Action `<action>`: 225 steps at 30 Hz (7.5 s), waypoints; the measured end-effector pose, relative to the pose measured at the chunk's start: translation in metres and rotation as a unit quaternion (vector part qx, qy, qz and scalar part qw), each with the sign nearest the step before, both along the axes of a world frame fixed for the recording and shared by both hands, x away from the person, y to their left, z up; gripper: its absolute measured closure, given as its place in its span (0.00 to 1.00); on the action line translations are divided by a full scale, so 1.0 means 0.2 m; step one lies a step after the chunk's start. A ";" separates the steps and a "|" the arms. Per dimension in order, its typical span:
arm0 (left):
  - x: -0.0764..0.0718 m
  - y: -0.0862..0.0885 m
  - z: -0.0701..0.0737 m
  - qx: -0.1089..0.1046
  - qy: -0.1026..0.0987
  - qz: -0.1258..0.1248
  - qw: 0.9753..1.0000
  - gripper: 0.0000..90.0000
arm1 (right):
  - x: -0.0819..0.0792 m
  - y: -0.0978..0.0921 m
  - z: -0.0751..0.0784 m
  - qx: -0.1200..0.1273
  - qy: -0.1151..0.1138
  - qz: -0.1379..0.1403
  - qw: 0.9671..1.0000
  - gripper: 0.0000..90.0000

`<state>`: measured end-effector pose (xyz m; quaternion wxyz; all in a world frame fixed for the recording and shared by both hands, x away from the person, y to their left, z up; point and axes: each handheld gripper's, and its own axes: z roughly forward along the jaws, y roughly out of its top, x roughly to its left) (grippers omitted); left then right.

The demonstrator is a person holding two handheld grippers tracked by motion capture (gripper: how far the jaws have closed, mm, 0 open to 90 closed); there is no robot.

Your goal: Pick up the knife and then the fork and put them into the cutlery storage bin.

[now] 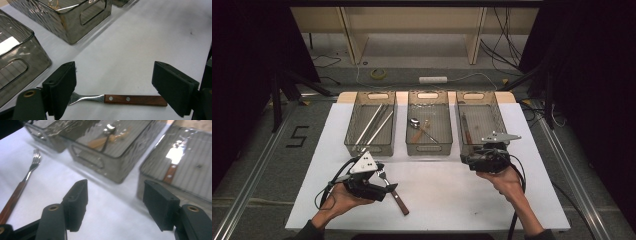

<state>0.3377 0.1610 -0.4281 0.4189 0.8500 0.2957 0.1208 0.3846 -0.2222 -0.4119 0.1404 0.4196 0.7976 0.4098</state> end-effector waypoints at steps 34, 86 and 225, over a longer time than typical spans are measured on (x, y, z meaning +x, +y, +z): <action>0.17 -0.10 -0.03 0.118 0.041 -0.071 0.990 0.48 | -0.13 0.08 -0.06 -0.007 0.004 0.037 0.999 0.39; 0.26 -0.05 -0.18 0.203 0.105 -0.014 0.973 0.99 | -0.26 0.06 -0.07 0.000 -0.010 0.052 0.999 0.33; 0.09 -0.37 -0.11 0.200 0.194 -0.179 0.944 0.85 | -0.44 0.69 -0.30 -0.233 -0.147 0.285 0.918 0.39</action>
